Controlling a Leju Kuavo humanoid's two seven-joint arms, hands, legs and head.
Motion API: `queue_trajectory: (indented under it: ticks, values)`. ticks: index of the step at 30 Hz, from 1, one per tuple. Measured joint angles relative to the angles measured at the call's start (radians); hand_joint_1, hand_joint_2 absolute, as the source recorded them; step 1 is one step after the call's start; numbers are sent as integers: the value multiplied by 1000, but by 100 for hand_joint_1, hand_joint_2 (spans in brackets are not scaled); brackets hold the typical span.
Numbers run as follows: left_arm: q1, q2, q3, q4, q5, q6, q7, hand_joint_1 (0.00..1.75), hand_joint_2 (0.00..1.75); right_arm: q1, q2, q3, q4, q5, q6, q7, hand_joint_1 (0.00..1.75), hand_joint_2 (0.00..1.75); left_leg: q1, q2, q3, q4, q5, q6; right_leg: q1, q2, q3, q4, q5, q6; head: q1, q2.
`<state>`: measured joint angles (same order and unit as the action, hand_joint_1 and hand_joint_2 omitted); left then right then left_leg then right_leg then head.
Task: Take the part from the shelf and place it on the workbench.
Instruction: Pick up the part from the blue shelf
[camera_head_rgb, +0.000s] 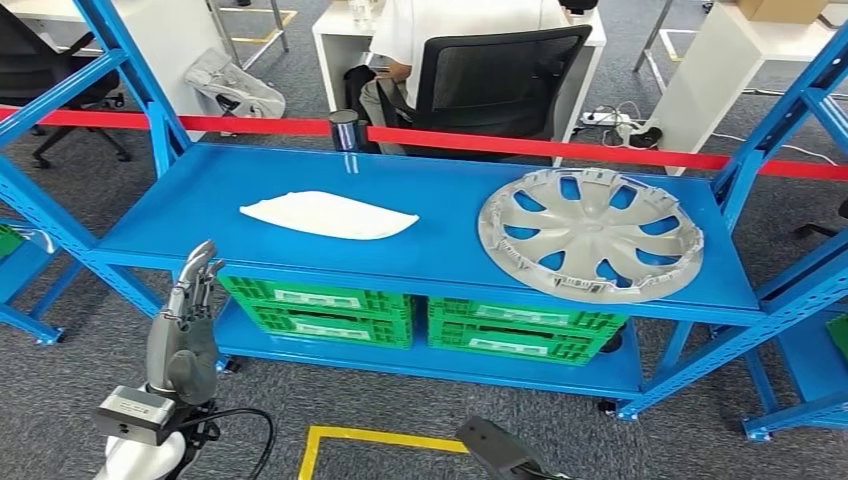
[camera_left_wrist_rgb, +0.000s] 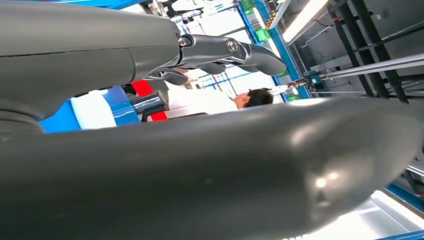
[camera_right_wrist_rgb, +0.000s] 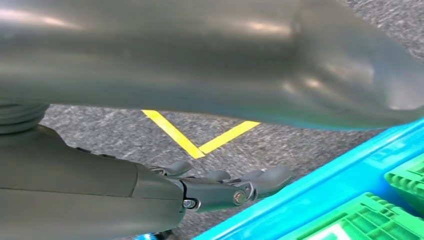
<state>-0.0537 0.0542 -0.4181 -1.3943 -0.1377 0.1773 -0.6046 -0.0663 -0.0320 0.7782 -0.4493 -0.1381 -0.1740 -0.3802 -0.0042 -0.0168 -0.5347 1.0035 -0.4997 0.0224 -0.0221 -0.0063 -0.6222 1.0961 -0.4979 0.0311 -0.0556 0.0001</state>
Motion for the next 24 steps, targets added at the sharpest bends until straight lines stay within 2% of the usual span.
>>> queue_trajectory:
  ticks: [1, 2, 3, 5, 6, 7, 8, 10, 11, 12, 13, 15, 17, 20, 21, 22, 24]
  values:
    - [0, 0, 0, 0, -1, 1, 0, 0, 0, -1, 0, 0, 0, 0, 1, 0, 0, 0, 0, -1, 2, 1, -4, -7, 2, 1, 20, -46, 8, -6, 0, 0]
    - [0, 0, 0, 0, -2, 1, 0, 0, 0, -1, 0, 0, 0, 0, 1, 0, 0, 0, 0, -1, 3, 1, -8, -14, 5, 2, 29, -68, 9, -13, 0, 0]
    - [0, 0, 0, 0, -3, 2, 0, 0, 0, 0, 1, 0, 0, 0, 2, 0, 0, 0, -1, -2, 4, 4, -8, -22, 7, 2, 29, -69, 2, -21, -1, 0]
    - [0, 0, -1, -1, -3, 2, 0, 0, 0, 2, 1, 0, 1, 0, 2, 0, 0, 0, 1, -1, 7, 16, -11, -36, 6, 2, 40, -71, 8, -37, -1, 0]
    - [-1, 1, -1, -2, -3, 2, 0, 0, 0, 1, 1, 0, 1, 0, 2, 0, 0, 0, 2, 1, 1, 37, -16, -43, 6, 2, 49, -72, 5, -45, -2, 0]
    - [-2, 1, -1, -2, -3, 2, 0, 0, 0, 0, 1, 0, 1, 0, 2, 0, 0, 0, 3, 3, -17, 73, -30, -49, 5, 2, 58, -73, 1, -52, -2, 0]
    - [-2, 1, -1, -2, -3, 2, 0, 0, 0, -1, 1, 0, 1, 0, 2, 0, 0, 0, 4, 6, -48, 128, -51, -54, 5, 2, 65, -75, -4, -57, -2, 0]
    - [0, 1, -1, -2, -3, 2, 0, 0, 0, -1, 2, 0, 1, 0, 2, 0, 0, 0, 6, 8, -133, 254, -99, -61, 6, 1, 76, -75, -17, -62, -3, 0]
    - [1, 2, -1, -1, -3, 2, 0, 0, 0, 0, 2, 0, 1, 0, 2, 0, 0, 0, 6, 8, -165, 290, -107, -61, 7, 1, 84, -75, -24, -62, -3, 0]
    - [2, 2, -1, -1, -3, 2, 0, 0, 0, 1, 2, 0, 1, 0, 2, 0, 0, 0, 6, 9, -180, 292, -95, -59, 7, 2, 93, -75, -31, -61, -3, 0]
    - [2, 3, -1, 0, -3, 2, 0, 0, 0, 2, 2, 0, 1, 0, 2, 0, 0, 0, 6, 9, -175, 255, -62, -56, 8, 2, 106, -75, -40, -60, -3, 0]
    - [2, 4, -1, 0, -3, 2, 0, 0, 0, 1, 2, 0, 1, 0, 2, 0, 0, 0, 4, 12, -135, 120, 30, -45, 9, 2, 132, -75, -58, -55, -3, 0]
    - [2, 5, -1, -1, -4, 2, 0, 0, 0, 0, 3, 0, 1, -1, 2, 0, 0, 0, -3, 16, -108, 31, 74, -34, 10, 2, 145, -81, -72, -45, -3, 0]
    - [2, 6, -1, -1, -7, 2, 1, 0, 0, 0, 3, 0, 2, -4, 8, 0, 0, 0, -3, 13, -90, 6, 74, -15, 12, 1, 156, -81, -70, -26, -2, 0]
    - [1, 6, -1, -1, -8, 2, 1, 0, 0, 0, 3, 0, 2, -6, 10, -1, 0, 0, -1, 12, -79, 0, 73, -10, 12, 1, 155, -62, -69, -22, -2, 0]
    - [0, 5, -1, -1, -10, 1, 0, 0, 0, -2, 3, 0, 3, -7, 12, -1, 0, 0, 1, 11, -69, -4, 71, -5, 12, 2, 140, -29, -77, -19, -1, 0]
    - [-1, 5, -1, 0, -11, -4, -2, 0, 0, -6, 3, 0, 5, -9, 17, -1, 0, 0, 3, 10, -57, -7, 64, 4, 11, 3, 70, 84, -119, -12, 1, 0]
